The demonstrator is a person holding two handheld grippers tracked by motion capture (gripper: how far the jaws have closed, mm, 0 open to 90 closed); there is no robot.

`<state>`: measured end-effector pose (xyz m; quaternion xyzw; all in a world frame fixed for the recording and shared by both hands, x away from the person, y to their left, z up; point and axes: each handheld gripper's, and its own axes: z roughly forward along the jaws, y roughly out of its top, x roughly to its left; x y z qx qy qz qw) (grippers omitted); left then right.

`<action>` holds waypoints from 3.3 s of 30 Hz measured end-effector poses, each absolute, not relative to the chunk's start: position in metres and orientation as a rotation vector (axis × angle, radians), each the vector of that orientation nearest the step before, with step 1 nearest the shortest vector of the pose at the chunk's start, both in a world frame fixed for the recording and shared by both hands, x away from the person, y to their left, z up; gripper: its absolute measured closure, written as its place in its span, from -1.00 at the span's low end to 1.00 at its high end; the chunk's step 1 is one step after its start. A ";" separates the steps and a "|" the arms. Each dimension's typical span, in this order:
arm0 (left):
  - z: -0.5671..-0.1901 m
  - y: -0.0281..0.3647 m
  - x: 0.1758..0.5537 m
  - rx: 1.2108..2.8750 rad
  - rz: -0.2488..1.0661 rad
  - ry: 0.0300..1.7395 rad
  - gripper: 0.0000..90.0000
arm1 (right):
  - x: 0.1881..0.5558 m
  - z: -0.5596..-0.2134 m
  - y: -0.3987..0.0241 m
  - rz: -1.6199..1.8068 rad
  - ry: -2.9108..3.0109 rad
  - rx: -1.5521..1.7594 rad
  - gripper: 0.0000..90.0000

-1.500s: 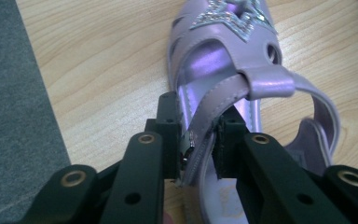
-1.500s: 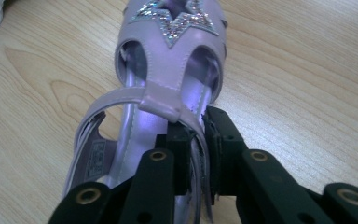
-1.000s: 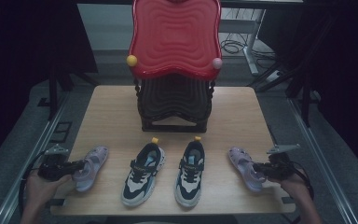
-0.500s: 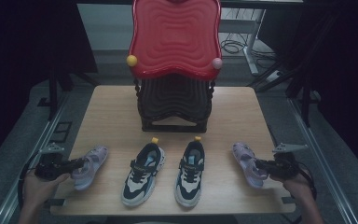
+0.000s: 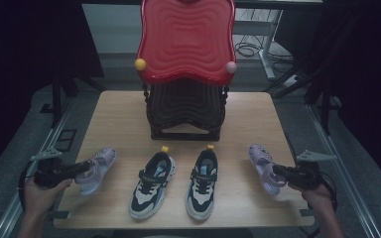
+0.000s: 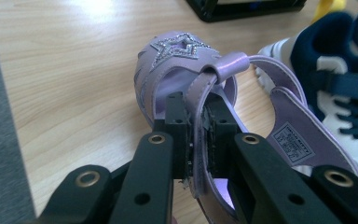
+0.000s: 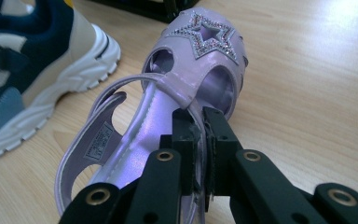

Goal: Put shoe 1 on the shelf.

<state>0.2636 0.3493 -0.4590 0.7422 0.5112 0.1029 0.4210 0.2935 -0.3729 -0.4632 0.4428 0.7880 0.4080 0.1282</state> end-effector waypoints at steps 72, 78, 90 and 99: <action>-0.415 0.260 0.320 1.675 0.267 0.971 0.82 | 0.346 -0.424 -0.276 1.567 2.168 1.098 0.88; -0.410 0.252 0.325 1.678 0.280 0.947 0.82 | 0.352 -0.419 -0.266 1.582 2.169 1.075 0.88; -0.408 0.236 0.336 1.684 0.298 0.926 0.82 | 0.365 -0.413 -0.247 1.577 2.158 1.054 0.88; -0.409 0.223 0.347 1.682 0.317 0.921 0.82 | 0.374 -0.412 -0.233 1.564 2.140 1.047 0.88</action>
